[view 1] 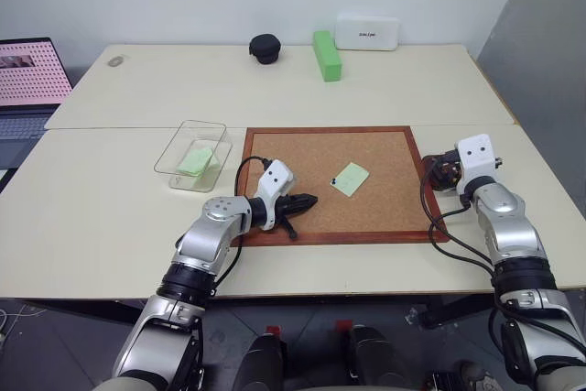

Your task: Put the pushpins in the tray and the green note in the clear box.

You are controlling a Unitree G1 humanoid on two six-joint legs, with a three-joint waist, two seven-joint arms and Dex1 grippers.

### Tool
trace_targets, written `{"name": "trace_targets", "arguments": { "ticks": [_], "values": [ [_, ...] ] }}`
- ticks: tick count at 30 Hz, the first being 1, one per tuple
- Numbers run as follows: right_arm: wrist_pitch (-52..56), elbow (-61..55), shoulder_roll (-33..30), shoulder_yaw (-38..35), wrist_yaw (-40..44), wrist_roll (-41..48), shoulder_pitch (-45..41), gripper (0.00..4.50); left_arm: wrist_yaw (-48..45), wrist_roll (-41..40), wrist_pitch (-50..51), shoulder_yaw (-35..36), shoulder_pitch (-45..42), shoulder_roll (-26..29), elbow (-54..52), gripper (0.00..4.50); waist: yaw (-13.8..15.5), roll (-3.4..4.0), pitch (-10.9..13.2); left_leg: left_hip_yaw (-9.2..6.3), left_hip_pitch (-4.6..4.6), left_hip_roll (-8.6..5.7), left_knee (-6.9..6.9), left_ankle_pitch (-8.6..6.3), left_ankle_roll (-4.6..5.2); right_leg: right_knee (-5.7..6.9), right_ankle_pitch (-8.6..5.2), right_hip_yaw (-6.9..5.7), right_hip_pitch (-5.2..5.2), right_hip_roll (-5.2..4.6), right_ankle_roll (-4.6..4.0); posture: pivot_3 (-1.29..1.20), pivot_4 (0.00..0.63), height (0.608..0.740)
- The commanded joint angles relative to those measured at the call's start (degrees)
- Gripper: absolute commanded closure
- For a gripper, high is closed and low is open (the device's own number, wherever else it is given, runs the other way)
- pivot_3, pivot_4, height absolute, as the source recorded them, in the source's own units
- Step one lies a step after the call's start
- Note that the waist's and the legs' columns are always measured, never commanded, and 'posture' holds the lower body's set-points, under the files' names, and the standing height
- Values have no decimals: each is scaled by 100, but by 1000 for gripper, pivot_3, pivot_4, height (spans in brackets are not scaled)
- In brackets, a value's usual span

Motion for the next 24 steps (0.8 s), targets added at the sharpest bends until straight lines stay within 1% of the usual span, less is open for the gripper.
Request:
{"name": "trace_targets", "arguments": {
  "ticks": [1, 13, 18, 21, 24],
  "values": [
    [4, -169, -97, -88, -21, -6, -136, 69, 53, 105, 85, -72, 152, 30, 94, 4500, 0, 0, 0, 0, 0, 0, 0, 0, 0, 0, 0, 0, 0, 0, 0, 0, 150, 740],
    [139, -156, -2, -160, -12, 128, -279, 69, 67, 107, 68, -83, 140, 6, 113, 4500, -1, 0, 0, 0, 0, 0, 0, 0, 0, 1, 0, -1, 0, 0, 0, 0, 150, 740],
    [-1, -310, -7, -209, -84, 169, -252, 69, 60, 113, 46, -102, 147, -7, 118, 4500, -2, 0, 0, 0, 0, 0, 0, 0, 0, 1, 0, 0, 0, 0, 0, 0, 150, 740],
    [-55, -682, 94, -230, 188, 442, -144, 69, 68, 109, 47, -111, 172, -19, 95, 4500, -2, 0, 0, 0, 0, 0, 0, 0, 0, 1, 0, 0, 0, 0, 0, 0, 150, 740],
    [-214, -1208, 153, 3, 824, 687, 85, 69, 63, 105, 43, -112, 167, -28, 112, 4500, -2, 0, 0, 0, 1, 1, 0, 0, 0, 1, 0, -1, 0, 0, 0, 0, 150, 740]
  ]
}}
